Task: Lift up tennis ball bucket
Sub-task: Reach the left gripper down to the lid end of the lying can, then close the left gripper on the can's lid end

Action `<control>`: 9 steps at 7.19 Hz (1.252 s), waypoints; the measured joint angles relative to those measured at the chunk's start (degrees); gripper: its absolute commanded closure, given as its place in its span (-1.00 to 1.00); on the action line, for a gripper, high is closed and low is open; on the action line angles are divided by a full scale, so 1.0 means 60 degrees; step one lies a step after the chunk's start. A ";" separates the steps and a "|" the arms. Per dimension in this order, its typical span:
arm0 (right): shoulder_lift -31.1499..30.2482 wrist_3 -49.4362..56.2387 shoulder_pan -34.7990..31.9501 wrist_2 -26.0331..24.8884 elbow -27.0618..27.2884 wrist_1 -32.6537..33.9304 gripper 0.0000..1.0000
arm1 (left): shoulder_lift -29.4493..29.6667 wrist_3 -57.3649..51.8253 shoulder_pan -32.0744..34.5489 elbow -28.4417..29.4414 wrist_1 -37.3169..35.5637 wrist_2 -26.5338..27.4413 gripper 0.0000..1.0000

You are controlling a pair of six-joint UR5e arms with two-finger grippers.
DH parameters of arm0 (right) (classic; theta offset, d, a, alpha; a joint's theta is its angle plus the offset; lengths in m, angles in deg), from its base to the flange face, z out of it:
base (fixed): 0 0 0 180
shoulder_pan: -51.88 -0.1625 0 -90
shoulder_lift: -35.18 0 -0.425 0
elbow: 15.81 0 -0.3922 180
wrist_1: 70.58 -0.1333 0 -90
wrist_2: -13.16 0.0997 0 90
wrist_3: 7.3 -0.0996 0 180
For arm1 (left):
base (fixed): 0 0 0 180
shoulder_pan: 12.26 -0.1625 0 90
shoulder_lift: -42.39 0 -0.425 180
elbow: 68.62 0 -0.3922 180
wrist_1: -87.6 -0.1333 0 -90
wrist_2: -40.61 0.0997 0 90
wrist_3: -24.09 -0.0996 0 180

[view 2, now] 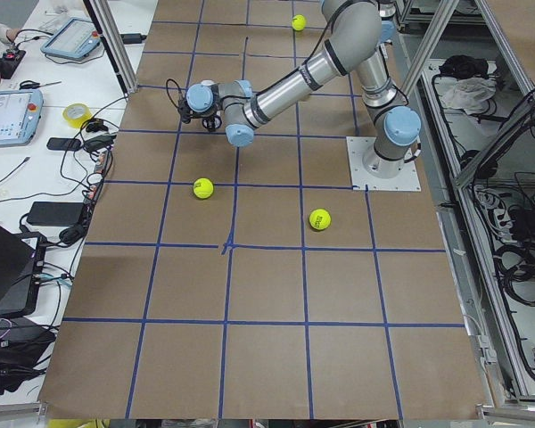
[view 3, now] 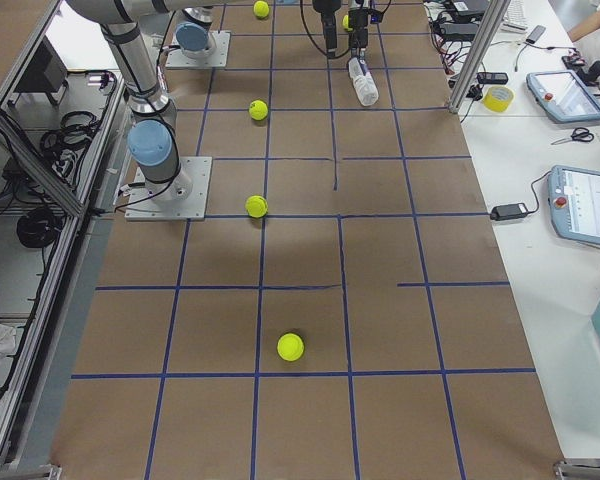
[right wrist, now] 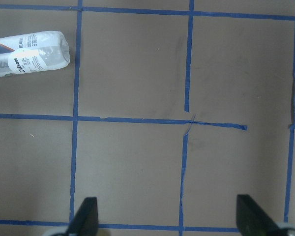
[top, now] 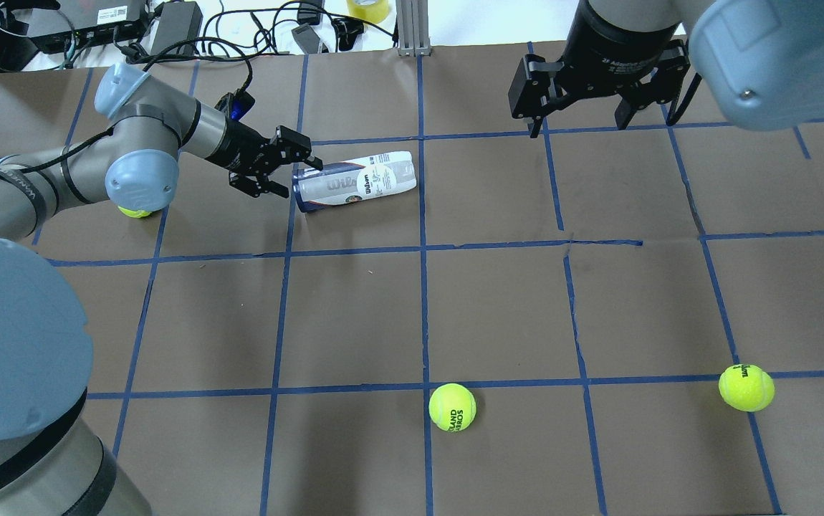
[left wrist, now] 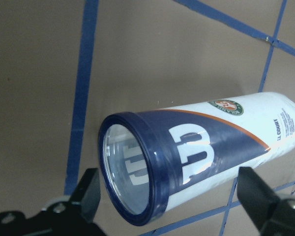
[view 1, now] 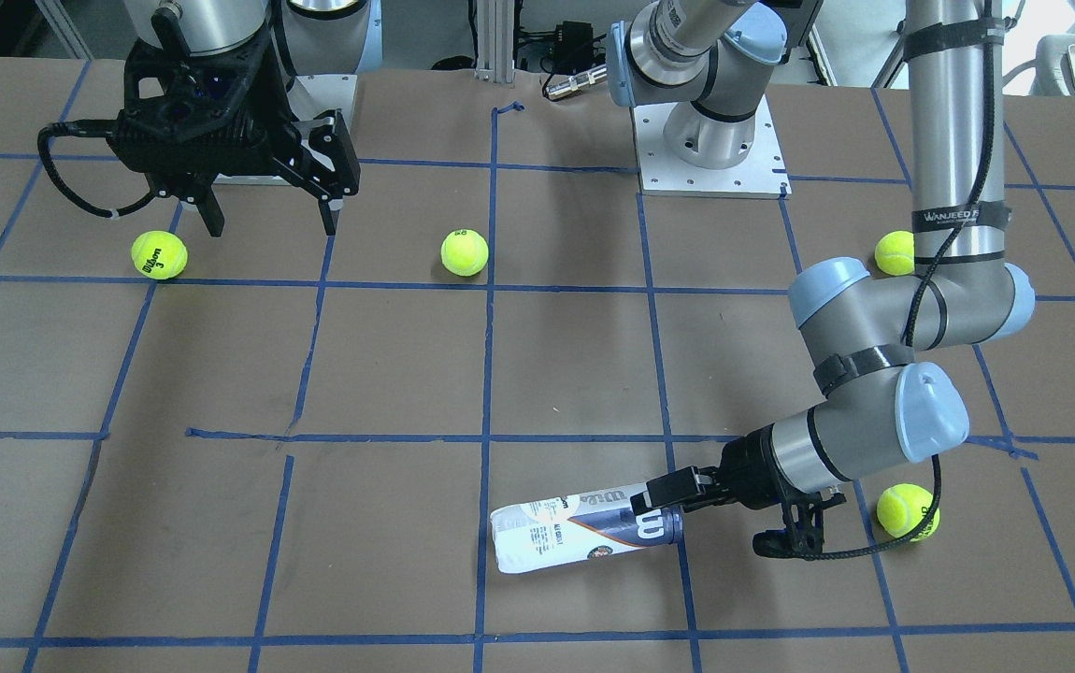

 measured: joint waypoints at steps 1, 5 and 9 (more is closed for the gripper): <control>-0.0003 0.0000 0.0002 -0.0001 0.0000 0.0000 -1.00 | 0.0052 0.0018 0.0007 -0.0001 0.0000 -0.0255 -1.00; -0.0004 0.0000 -0.0037 0.0012 -0.0002 -0.0010 -1.00 | 0.0213 0.0076 0.0086 -0.0013 -0.0008 -0.0560 0.81; -0.0004 0.0000 -0.0043 0.0014 -0.0014 -0.0015 -1.00 | 0.0168 0.0687 0.0146 0.0033 0.0017 -0.0620 1.00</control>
